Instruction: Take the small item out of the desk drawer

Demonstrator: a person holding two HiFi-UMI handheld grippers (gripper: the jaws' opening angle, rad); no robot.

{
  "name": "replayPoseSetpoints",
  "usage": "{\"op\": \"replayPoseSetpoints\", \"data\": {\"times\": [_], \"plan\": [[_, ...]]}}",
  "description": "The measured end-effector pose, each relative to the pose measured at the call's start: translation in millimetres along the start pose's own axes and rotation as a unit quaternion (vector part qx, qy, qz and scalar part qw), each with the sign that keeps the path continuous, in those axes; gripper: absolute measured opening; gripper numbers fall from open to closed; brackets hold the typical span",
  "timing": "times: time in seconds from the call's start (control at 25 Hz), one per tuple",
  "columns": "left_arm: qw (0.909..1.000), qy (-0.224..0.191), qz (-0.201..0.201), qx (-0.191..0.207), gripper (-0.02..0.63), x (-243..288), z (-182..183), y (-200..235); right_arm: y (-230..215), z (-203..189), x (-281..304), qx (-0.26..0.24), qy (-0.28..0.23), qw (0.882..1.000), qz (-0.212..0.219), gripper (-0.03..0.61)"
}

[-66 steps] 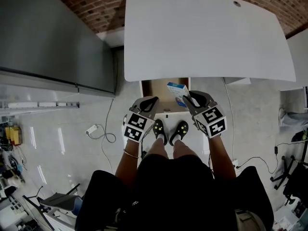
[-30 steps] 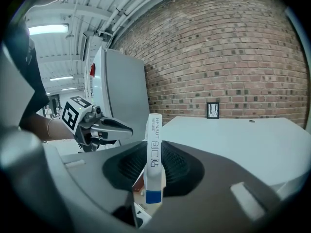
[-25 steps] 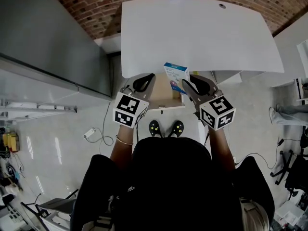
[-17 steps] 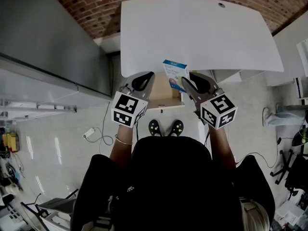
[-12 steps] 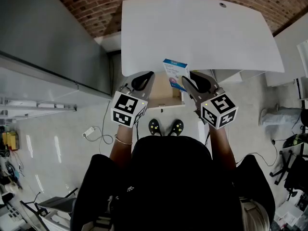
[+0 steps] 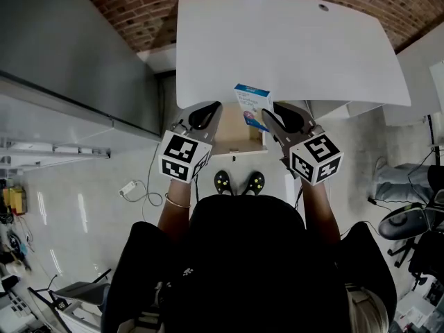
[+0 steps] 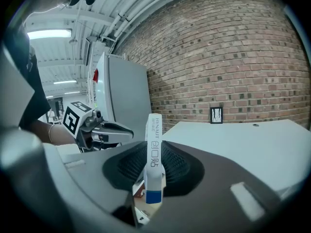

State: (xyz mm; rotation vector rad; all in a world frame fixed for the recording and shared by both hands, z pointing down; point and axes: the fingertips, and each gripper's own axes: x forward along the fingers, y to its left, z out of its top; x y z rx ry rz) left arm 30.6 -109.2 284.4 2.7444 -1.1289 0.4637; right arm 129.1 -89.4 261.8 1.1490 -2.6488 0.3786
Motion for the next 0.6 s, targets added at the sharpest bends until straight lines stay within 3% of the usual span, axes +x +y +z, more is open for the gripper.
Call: {"op": "replayPoseSetpoints", "data": {"times": [0.6], "plan": [[1.0,-0.001,-0.001,-0.001,0.0,3.1,-3.3,3.3,-3.2,-3.0,2.2,0.0,0.0,1.0,-0.001,0.1]]}}
